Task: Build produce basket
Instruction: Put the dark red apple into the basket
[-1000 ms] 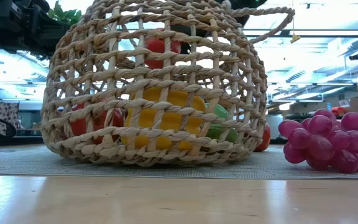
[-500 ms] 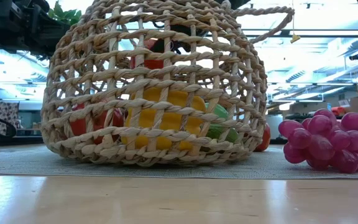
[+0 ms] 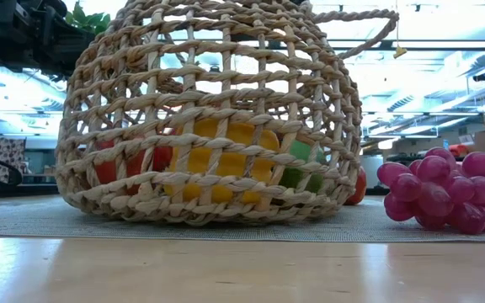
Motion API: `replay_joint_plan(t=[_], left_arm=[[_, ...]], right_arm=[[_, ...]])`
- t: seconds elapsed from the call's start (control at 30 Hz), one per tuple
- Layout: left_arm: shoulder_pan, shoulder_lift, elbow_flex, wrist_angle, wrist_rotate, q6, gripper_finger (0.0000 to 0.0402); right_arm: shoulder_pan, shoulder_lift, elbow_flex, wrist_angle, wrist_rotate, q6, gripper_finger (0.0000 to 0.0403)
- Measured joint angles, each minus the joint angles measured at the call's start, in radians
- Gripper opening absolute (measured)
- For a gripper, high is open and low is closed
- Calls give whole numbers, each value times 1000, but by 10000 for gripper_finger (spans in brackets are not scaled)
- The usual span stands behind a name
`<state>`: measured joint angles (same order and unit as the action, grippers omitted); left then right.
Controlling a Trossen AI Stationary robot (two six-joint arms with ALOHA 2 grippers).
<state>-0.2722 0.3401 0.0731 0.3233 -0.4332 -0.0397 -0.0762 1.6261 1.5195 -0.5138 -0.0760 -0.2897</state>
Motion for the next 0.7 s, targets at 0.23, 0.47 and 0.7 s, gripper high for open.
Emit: replay_joint_plan(t=[0.23,0.47,0.7], left_arm=[[0,0,0,0,0,0,148],[0,0,0,0,1,0,151],[0,0,0,0,0,0,149]], right_arm=[[-45,-230,-133,-44,45,112,383],[17,-486,-356,-42,263,230,369],[44,-718,-511,-70,443,404,358]])
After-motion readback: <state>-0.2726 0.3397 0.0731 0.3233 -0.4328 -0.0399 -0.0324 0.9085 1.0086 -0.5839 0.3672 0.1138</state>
